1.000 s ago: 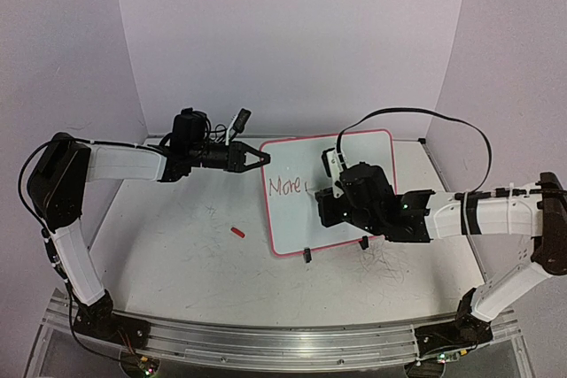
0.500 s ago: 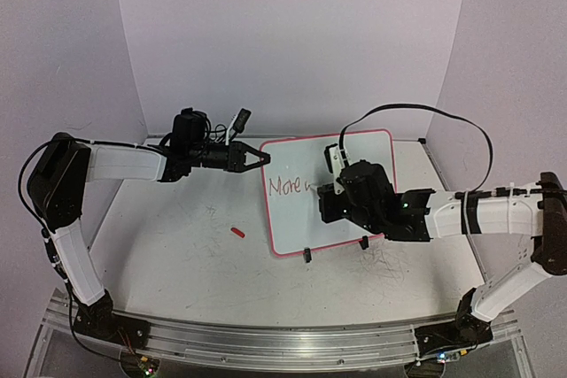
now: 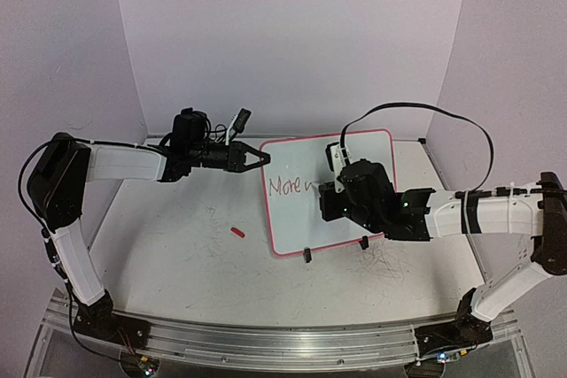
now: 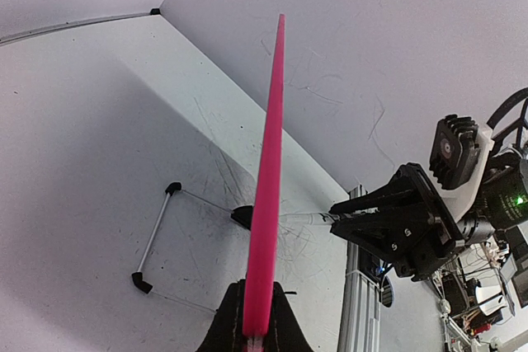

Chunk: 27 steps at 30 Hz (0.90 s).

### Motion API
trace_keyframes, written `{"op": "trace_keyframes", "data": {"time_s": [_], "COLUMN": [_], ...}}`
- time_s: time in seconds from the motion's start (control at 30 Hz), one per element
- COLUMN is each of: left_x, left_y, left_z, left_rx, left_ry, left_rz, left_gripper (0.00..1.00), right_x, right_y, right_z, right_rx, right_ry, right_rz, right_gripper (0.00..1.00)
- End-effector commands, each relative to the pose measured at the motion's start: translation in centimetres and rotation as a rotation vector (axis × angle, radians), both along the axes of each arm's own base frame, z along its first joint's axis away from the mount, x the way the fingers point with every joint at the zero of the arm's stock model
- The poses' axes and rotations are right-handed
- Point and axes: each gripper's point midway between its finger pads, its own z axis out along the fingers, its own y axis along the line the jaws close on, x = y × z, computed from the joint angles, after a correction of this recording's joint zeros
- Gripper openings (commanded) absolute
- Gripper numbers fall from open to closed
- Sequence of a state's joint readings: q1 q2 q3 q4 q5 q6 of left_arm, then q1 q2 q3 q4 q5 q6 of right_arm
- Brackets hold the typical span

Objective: Write a sentence on the whiteboard

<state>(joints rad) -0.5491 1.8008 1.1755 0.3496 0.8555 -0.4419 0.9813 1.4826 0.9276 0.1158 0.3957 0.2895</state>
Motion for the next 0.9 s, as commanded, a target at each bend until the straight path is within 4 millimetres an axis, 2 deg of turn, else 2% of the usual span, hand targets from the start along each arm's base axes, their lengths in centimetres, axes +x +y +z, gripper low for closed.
{"op": "trace_keyframes", "data": {"time_s": [0.0,0.17,0.33,0.87], "left_x": [0.0,0.0,0.1,0.0], "left_y": [0.0,0.0,0.0,0.0], "left_z": [-0.1,-0.1,-0.1,-0.2], "left_rx": [-0.003,-0.002,-0.002,-0.001], "left_ry": [0.025,0.024,0.024,0.029], "left_rz": [0.008,0.008,0.009,0.007], "left_gripper": [0.0,0.0,0.0,0.0], "right_x": [0.3,-0.3,-0.6,1.5], "right_y": [-0.8,-1.3,-1.8,-0.6], "right_z": [0.7,-0.8,-1.3,1.6], "right_rx": [0.02,0.014,0.017,0.034], "right_ry": [-0.011,0.026,0.042,-0.037], "right_rz": [-0.032,-0.031,-0.035,-0.074], "right_gripper": [0.0,0.0,0.0,0.0]}}
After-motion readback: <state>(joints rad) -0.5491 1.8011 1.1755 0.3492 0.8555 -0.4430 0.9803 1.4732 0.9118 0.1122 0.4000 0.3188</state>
